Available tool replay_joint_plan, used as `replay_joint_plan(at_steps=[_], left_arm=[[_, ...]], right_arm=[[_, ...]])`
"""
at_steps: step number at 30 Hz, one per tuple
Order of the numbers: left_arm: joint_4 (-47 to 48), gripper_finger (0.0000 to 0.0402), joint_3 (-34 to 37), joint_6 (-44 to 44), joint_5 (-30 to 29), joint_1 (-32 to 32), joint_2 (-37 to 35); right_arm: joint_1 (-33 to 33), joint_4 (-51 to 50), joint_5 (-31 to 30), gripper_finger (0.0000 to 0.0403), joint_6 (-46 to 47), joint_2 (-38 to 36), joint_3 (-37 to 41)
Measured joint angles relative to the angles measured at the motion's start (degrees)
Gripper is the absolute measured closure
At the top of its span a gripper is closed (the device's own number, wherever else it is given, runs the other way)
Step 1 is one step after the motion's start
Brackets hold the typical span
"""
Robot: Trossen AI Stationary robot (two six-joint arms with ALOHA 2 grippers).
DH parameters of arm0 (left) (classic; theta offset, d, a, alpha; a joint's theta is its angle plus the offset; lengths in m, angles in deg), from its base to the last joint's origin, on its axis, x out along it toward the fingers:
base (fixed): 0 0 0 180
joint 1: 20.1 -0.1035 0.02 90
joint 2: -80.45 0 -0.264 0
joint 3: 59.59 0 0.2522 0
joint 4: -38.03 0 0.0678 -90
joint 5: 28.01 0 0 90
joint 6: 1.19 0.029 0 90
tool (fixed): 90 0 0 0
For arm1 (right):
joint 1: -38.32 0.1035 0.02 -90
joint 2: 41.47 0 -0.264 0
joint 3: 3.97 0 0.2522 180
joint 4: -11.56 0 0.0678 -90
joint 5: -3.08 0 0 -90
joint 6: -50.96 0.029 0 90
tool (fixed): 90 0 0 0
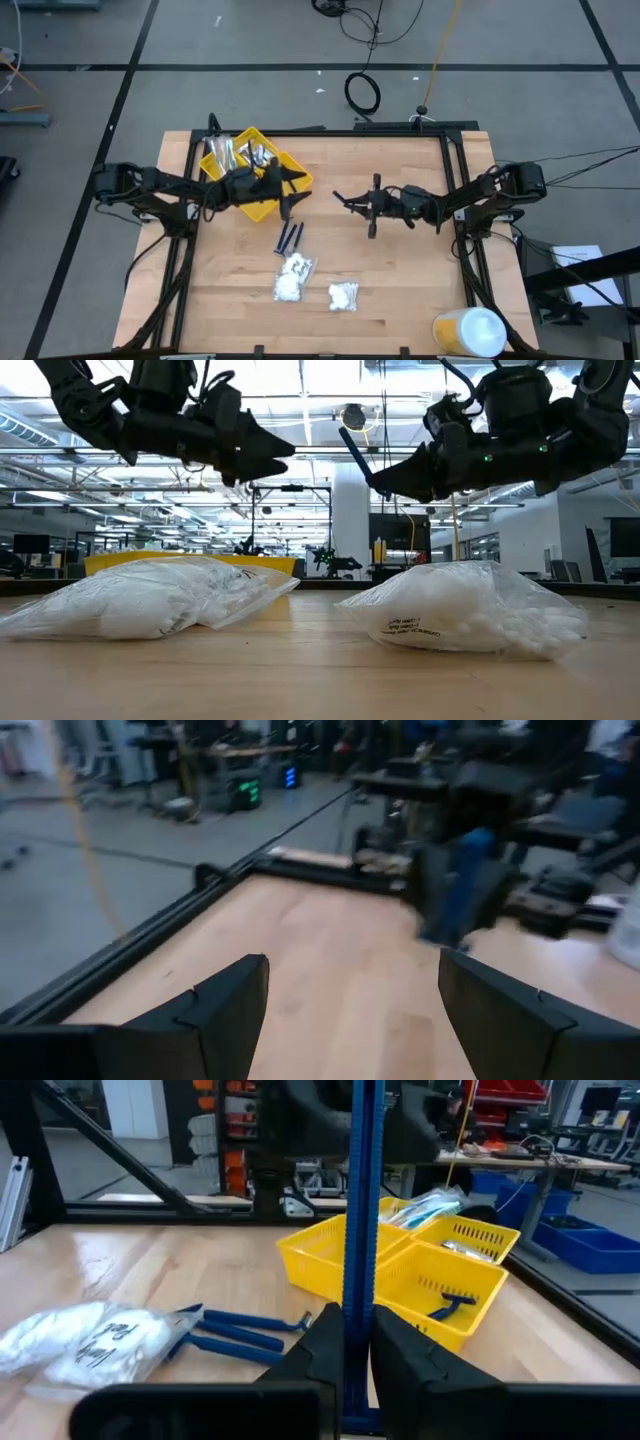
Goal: Pick & Place Travel size toiletries
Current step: Put the blue razor into the middle right yellow bin
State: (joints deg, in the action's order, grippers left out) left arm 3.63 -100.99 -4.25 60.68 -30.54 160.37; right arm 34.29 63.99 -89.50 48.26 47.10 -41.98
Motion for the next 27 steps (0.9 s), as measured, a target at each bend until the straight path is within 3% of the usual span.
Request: replay_joint_plan(at_steps=[11, 27], left_arm=[[-5.6, 0.0121, -0.3, 6.2, 1.9, 3.4, 2.0], [-5.6, 0.0121, -18.9, 4.5, 10.6, 6.6, 20.5]], right_arm=[[0.3, 2.1, 0.1, 0.0381, 0.3, 0.0, -0.1], [1.9, 2.8, -0.1, 0.0381, -1.6, 0.0, -0.5]])
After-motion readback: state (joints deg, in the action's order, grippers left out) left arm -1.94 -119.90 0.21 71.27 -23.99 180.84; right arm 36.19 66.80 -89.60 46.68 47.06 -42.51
